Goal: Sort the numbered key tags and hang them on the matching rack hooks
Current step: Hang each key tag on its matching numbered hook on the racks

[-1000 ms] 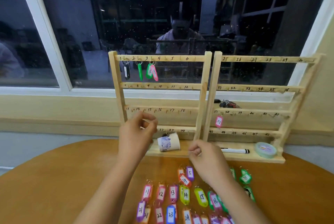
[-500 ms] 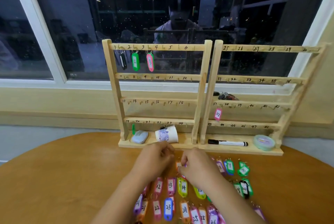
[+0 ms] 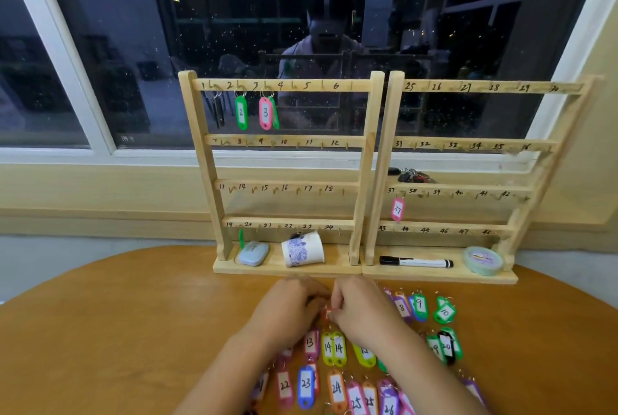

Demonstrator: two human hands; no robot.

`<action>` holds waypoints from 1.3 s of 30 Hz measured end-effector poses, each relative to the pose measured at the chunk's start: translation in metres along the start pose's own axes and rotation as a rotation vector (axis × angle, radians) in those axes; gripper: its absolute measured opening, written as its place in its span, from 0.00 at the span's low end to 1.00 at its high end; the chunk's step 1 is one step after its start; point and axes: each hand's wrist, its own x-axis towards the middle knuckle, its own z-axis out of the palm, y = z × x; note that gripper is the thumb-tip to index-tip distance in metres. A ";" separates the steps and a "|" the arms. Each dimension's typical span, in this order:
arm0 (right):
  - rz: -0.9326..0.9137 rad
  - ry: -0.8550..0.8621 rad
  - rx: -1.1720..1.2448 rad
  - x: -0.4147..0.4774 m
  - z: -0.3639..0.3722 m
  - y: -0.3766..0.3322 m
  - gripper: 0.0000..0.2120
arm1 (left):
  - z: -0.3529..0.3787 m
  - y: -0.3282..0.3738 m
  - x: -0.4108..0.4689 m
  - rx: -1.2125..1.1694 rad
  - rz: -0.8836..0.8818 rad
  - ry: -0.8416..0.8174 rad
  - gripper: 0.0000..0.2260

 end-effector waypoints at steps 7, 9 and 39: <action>0.018 0.015 0.078 0.003 -0.013 0.004 0.09 | -0.010 -0.004 -0.001 -0.185 -0.121 0.073 0.12; 0.014 0.014 0.153 0.004 -0.020 0.004 0.08 | -0.013 -0.004 -0.001 -0.354 -0.201 0.119 0.09; -0.499 0.584 0.723 0.037 -0.163 -0.106 0.05 | -0.088 0.038 -0.016 -0.833 -0.083 0.427 0.07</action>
